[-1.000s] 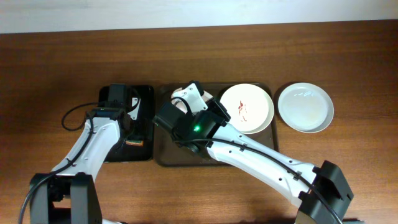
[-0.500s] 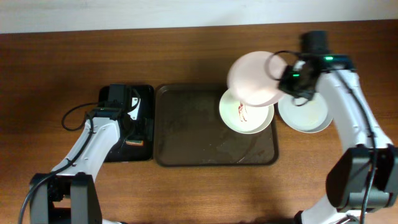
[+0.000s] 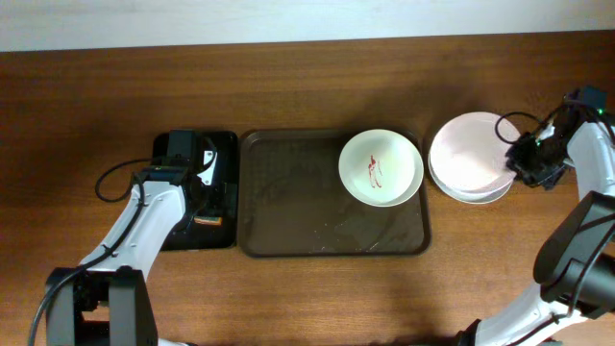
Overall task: Clean dirty plates on tray and stack at the side
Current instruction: 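Lift the pink plate with the right gripper and stack it on the cleaned plate, then grip the cream plate's rim with the right gripper and pull it forward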
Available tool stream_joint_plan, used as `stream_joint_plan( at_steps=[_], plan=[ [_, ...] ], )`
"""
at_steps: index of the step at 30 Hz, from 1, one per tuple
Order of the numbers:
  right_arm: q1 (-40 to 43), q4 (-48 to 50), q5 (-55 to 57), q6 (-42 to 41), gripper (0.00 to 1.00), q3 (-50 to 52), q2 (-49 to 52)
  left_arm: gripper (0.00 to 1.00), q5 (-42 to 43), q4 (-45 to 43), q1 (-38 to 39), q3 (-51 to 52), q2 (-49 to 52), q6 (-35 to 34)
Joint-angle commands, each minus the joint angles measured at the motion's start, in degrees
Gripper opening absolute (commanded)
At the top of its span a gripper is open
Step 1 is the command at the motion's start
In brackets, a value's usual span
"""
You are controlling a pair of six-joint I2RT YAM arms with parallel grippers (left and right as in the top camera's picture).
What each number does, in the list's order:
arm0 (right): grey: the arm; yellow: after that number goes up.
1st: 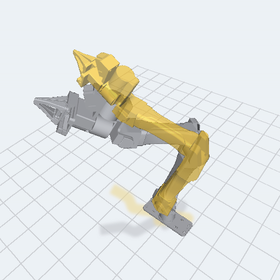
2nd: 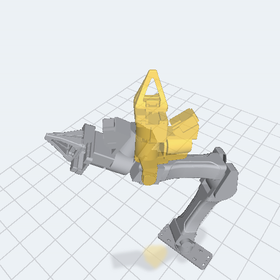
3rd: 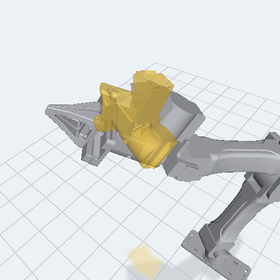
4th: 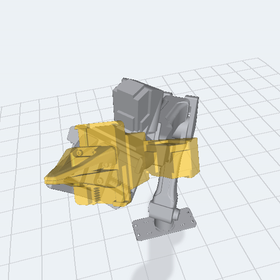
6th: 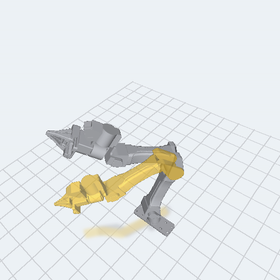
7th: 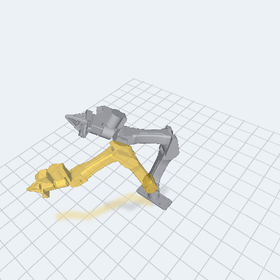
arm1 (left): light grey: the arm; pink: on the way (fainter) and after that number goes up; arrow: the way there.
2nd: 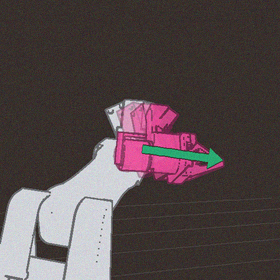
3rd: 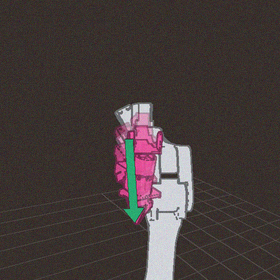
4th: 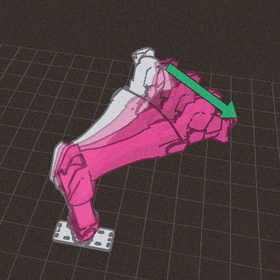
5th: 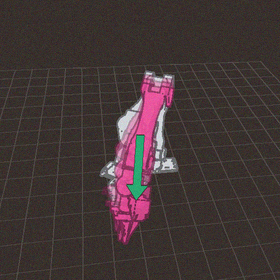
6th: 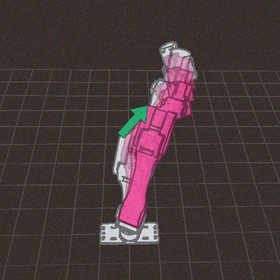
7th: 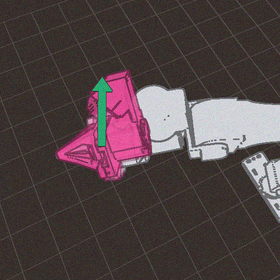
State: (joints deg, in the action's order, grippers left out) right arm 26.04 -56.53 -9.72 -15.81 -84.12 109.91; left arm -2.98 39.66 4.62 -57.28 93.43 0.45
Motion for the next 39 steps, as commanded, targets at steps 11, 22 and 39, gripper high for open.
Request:
stream_joint_plan(
  at_steps=[11, 22, 39],
  plan=[
    [-22.5, -10.2, -4.2, 5.8, 0.51, 1.8, 0.1, 0.99, 0.6, -0.1, -0.3, -0.6, -0.8, 0.4],
    [-33.0, 14.8, -7.0, -5.9, 0.05, 17.5, 0.1, 0.99, 0.7, -0.1, -0.3, -0.6, -0.8, 0.4],
    [-42.6, 19.7, -8.1, -17.7, 0.04, 17.5, 0.1, 0.17, 0.7, -7.5, -0.3, -0.5, 7.5, 0.4]
  ],
)
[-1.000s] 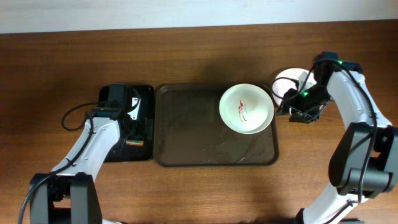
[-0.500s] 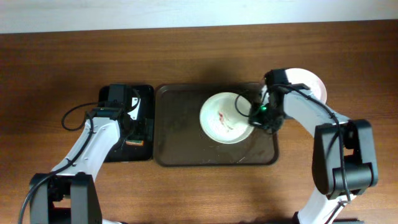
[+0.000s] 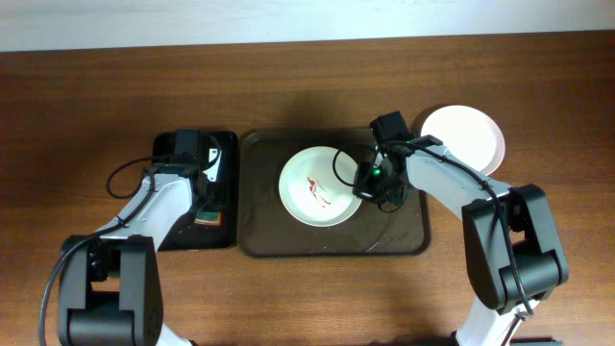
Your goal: Clean dirty plates on tray and stack at the side
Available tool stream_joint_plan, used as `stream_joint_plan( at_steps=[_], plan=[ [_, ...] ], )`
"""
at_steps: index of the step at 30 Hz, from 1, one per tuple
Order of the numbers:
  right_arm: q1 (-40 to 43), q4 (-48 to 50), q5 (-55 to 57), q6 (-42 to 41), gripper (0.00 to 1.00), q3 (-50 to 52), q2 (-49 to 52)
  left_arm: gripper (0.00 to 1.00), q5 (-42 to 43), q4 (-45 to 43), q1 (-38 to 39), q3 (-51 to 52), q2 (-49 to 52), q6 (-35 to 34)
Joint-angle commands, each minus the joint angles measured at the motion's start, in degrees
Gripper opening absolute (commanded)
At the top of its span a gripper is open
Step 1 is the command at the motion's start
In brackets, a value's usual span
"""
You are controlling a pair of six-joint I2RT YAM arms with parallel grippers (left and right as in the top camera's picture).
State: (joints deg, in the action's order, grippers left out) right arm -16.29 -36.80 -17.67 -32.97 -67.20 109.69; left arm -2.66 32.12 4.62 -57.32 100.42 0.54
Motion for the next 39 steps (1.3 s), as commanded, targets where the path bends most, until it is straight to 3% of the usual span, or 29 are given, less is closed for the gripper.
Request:
stream_joint_plan(
  at_steps=[1, 5, 7, 8, 10, 11, 12, 22, 39],
  plan=[
    [-0.2, 0.0, -0.1, -0.5, 0.04, 0.6, 0.3, 0.01, 0.3, 0.1, -0.3, -0.5, 0.5, 0.3],
    [-0.2, 0.2, -0.1, -0.3, 0.05, 0.6, 0.3, 0.0, 1.6, 2.5, -0.3, -1.9, -2.2, 0.3],
    [-0.2, 1.6, 0.3, 0.3, 0.27, 0.6, 0.3, 0.0, 5.2, 2.4, -0.6, -3.0, -7.2, 0.3],
    [0.0, 3.2, 0.4, 3.0, 0.27, 0.6, 0.3, 0.0, 5.3, 2.6, -0.6, -3.0, -9.0, 0.3],
    [0.2, 5.6, 2.4, 4.0, 0.24, 0.6, 0.3, 0.0, 5.3, 3.4, -0.6, -3.0, -9.8, 0.3],
    [0.2, 5.5, 4.0, 4.1, 0.1, 0.6, 0.3, 0.0, 5.3, 4.0, -0.6, -3.0, -9.8, 0.3],
    [0.2, 4.2, 4.0, 4.2, 0.04, 0.6, 0.3, 0.0, 5.3, 4.0, -0.6, -3.0, -9.8, 0.3],
    [0.2, 1.8, 5.1, 5.4, 0.04, 0.6, 0.3, 0.0, 5.2, -3.3, -0.6, -3.0, -26.3, 0.1],
    [0.2, 1.7, 5.1, 5.4, 0.04, 0.6, 0.3, 0.0, 5.2, -7.3, -0.6, -3.0, -31.0, 0.1]
  ],
)
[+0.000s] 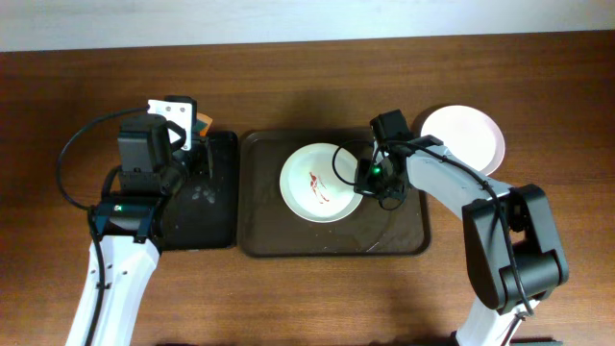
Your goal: Clean dirty plates on tray and stack at the side
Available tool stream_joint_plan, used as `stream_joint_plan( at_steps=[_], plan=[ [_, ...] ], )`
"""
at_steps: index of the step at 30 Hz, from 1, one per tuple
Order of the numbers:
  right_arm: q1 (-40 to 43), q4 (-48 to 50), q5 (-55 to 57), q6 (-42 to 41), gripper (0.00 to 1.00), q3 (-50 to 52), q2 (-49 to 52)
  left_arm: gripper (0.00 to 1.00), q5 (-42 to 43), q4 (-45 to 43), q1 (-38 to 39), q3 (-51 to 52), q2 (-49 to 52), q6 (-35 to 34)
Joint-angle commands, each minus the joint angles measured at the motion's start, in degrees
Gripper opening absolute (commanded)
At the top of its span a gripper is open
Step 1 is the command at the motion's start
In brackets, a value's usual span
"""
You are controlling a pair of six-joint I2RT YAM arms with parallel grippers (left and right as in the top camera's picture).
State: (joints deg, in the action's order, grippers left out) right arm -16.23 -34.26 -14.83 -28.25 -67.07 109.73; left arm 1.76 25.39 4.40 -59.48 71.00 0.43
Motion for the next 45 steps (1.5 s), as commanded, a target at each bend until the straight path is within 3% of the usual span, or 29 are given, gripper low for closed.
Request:
stream_joint_plan(
  at_steps=[1, 5, 11, 15, 16, 18, 23, 27, 33, 39, 45],
  plan=[
    [0.1, -0.9, 2.3, 0.6, 0.04, 0.4, 0.3, 0.0, 0.8, -0.6, -0.3, -0.8, -1.6, 0.2],
    [0.1, -0.9, 2.3, 0.6, 0.04, 0.4, 0.3, 0.0, 0.9, 1.7, -0.3, 0.0, -0.4, 0.2],
    [0.1, -1.3, 2.2, 1.1, 0.04, 0.4, 0.3, 0.01, 1.1, 7.7, -0.3, 1.6, 15.3, -3.7],
    [0.1, -1.5, 2.2, 1.1, 0.04, 0.4, 0.3, 0.0, 2.3, 8.2, -0.3, 1.6, 17.7, -3.9],
    [0.1, -1.5, 2.2, 1.1, 0.04, 0.4, 0.3, 0.0, 5.9, 7.9, -0.3, 1.6, 17.7, -3.9],
    [0.1, -1.6, 2.2, 1.1, 0.04, 0.4, 0.3, 0.0, 20.8, 4.7, 0.3, 1.6, 17.7, -3.9],
    [0.1, -2.0, 2.2, 1.5, 0.04, 0.4, 0.3, 0.0, 29.1, -15.3, 9.9, 1.6, 22.9, -28.1],
    [0.1, -2.4, 2.2, 2.5, 0.04, 0.4, 0.3, 0.0, 32.2, -26.5, 16.7, 1.6, 32.2, -39.3],
    [0.1, -2.4, 2.2, 2.5, 0.04, 0.4, 0.3, 0.0, 35.6, -31.0, 21.7, 1.6, 42.6, -51.6],
    [0.1, -2.7, 2.2, 2.6, 0.04, 0.4, 0.3, 0.0, 31.8, -28.7, 16.7, 1.6, 44.4, -48.9],
    [0.1, -3.0, 2.3, 3.0, 0.04, 0.4, 0.3, 0.0, 28.4, -24.1, 12.4, 1.6, 39.7, -34.1]
  ],
)
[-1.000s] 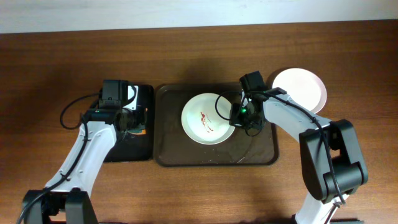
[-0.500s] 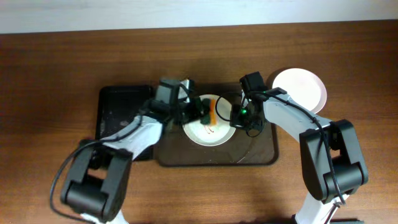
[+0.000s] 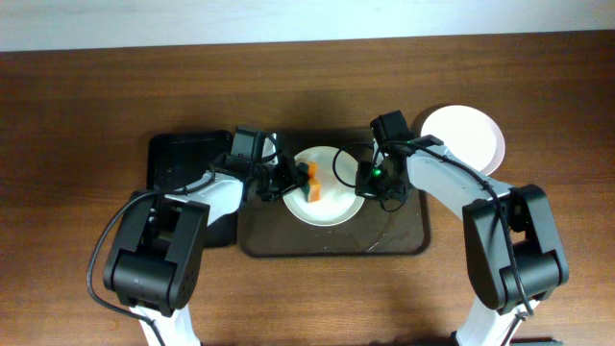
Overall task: Clean dirty plates on tray and stack at the side
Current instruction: 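Scrub the cream plate with the sponge in the left gripper, then return the sponge to the black tray with the left gripper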
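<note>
A white plate (image 3: 332, 204) lies in the middle of the brown tray (image 3: 264, 231). My left gripper (image 3: 299, 180) reaches in from the left, shut on an orange sponge (image 3: 311, 185) that rests on the plate's middle. The sponge and fingers hide the red smear. My right gripper (image 3: 367, 179) is at the plate's right rim and looks shut on it. A stack of clean white plates (image 3: 466, 139) sits on the table to the right of the tray.
A black tray (image 3: 183, 168) lies left of the brown tray, with my left arm crossing its right part. Wet streaks show on the brown tray's front right. Cables loop around the right wrist.
My left gripper was raised over the black tray's back edge with the sponge. Now it is low over the plate, with the sponge on the plate's middle. The right gripper and the plate have not moved.
First my left gripper was down in the black tray, my right one at the clean stack, and the stained plate lay at the tray's right end. Then my right gripper was at the plate's rim, the plate nearer the middle. Then the sponge was lifted; now it is on the plate.
</note>
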Available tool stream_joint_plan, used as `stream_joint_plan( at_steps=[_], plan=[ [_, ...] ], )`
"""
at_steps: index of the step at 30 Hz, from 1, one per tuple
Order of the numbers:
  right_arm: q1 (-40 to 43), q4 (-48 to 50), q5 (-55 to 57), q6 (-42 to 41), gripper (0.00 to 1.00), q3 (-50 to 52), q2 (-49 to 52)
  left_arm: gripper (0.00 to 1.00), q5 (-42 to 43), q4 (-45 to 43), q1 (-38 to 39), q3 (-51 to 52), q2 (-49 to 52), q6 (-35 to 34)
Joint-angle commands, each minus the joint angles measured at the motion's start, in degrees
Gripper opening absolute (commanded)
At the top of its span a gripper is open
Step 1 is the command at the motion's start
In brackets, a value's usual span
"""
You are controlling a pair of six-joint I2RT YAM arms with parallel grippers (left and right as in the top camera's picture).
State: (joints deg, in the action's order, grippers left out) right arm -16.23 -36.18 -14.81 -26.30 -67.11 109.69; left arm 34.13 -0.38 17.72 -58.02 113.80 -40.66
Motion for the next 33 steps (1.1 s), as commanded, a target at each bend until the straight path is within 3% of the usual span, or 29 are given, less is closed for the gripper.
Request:
stream_joint_plan(
  at_steps=[1, 5, 7, 10, 13, 15, 18, 21, 23, 29, 31, 33],
  plan=[
    [0.1, -1.1, 2.2, 1.0, 0.04, 0.5, 0.3, 0.0, -4.0, 3.0, -0.9, 0.1, -7.6, 8.6],
    [0.1, -1.1, 2.2, 1.0, 0.04, 0.5, 0.3, 0.0, -10.5, 13.4, -0.9, 0.1, -17.9, 17.2],
    [0.1, -1.1, 2.2, 1.0, 0.04, 0.5, 0.3, 0.0, -11.1, 14.5, -0.9, 0.1, -20.7, 18.4],
    [0.1, -1.1, 2.2, 1.0, 0.04, 0.5, 0.3, 0.0, -11.0, 14.0, 1.9, 0.2, -17.7, 8.2],
    [0.1, -1.2, 2.2, 1.0, 0.04, 0.5, 0.3, 0.0, -9.9, 9.2, 7.7, 0.2, -10.4, 6.8],
    [0.1, -1.2, 2.2, 1.0, 0.04, 0.5, 0.3, 0.0, -8.8, 7.0, 9.8, 0.2, -6.3, 2.2],
    [0.1, -1.1, 2.2, 1.0, 0.04, 0.5, 0.3, 0.0, -7.5, 4.2, 10.0, 0.2, -2.8, 1.8],
    [0.1, -1.3, 2.2, 1.0, 0.04, 0.5, 0.3, 0.0, -16.0, 4.2, 9.3, 0.2, -2.3, 1.9],
    [0.1, -1.4, 2.2, 1.0, 0.04, 0.5, 0.3, 0.0, -17.0, 5.2, 5.6, 0.0, -4.4, 6.9],
    [0.1, -1.6, 2.2, 1.1, 0.04, 0.5, 0.3, 0.0, -20.5, 23.9, 1.4, -3.9, -20.6, 25.9],
    [0.1, -1.6, 2.2, 2.1, 0.04, 0.5, 0.3, 0.0, -25.4, 29.1, -0.8, -3.9, -24.8, 28.5],
    [0.1, -1.6, 2.2, 2.1, 0.04, 0.5, 0.3, 0.0, -35.3, 35.7, -5.3, -3.8, -26.5, 36.2]
  ],
)
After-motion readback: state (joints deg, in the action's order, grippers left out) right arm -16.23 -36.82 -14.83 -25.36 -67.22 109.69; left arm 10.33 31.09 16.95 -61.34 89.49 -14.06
